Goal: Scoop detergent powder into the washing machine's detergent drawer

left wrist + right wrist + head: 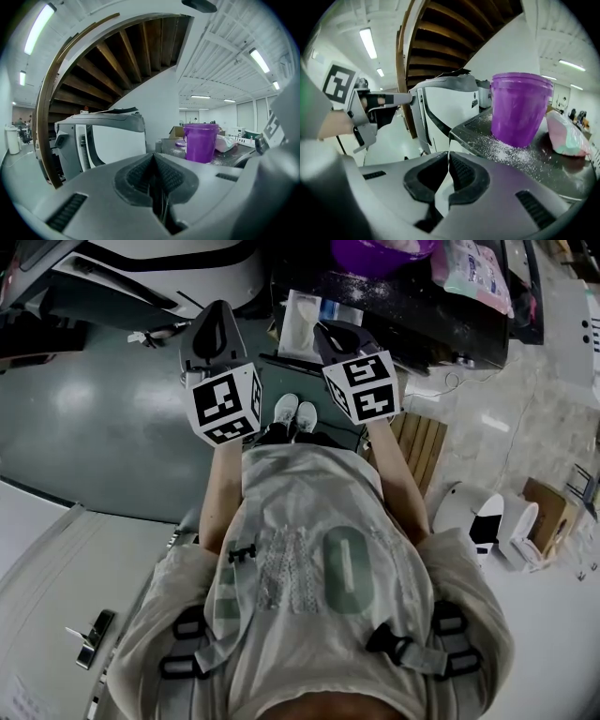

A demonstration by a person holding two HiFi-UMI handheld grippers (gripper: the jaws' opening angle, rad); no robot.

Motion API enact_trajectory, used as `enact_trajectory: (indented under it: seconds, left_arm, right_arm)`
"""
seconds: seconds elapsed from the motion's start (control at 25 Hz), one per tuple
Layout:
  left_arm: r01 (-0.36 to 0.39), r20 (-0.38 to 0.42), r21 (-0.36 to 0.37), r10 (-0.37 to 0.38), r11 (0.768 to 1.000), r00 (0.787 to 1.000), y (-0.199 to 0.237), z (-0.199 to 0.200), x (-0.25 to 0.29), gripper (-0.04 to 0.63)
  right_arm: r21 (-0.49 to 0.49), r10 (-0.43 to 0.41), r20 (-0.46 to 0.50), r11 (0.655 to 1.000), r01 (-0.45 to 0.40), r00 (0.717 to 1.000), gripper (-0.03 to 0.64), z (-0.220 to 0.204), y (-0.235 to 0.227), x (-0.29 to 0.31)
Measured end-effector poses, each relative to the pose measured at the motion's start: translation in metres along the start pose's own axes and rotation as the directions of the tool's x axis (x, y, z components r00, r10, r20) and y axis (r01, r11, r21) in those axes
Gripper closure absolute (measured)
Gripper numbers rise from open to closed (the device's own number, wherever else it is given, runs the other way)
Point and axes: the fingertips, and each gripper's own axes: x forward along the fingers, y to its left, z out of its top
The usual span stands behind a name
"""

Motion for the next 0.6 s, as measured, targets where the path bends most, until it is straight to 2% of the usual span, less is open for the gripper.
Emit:
enact_trajectory:
  seconds: [0.12, 0.2, 0.4, 0.52, 0.6]
  left_arm:
    - [-0.006, -0.002, 0.0, 0.006, 1.0, 1.0, 0.002, -0.002, 0.001, 0.575]
    - [-0.012, -0.003, -0.005, 0.012, 1.0, 1.0, 0.005, -0.003, 0.001, 0.575]
    - [-0.017, -0.008, -0.014, 0.017, 1.0, 1.0, 0.009, -0.006, -0.001, 0.575]
    - [-0.021, -0.009, -0.021, 0.021, 1.0, 1.0, 0.012, -0.008, -0.002, 0.575]
    - [-0.023, -0.008, -0.026, 0.022, 0.999, 1.0, 0.013, -0.008, -0.003, 0.575]
  right_arm:
    - [-0.123, -0.03, -0.037, 0.992, 0.025, 0.999, 0.606, -0.003, 0.003, 0.004]
    - [-0.212, -0.048, -0.062, 0.977, 0.034, 0.997, 0.607, -0.006, 0.006, 0.007]
    - [-0.364, -0.093, -0.106, 0.93, 0.048, 0.99, 0.607, -0.009, 0.01, 0.012]
    - [-0.507, -0.146, -0.126, 0.86, 0.063, 0.981, 0.607, -0.012, 0.011, 0.015]
    - [-0.621, -0.2, -0.118, 0.779, 0.085, 0.973, 0.607, -0.011, 0.011, 0.016]
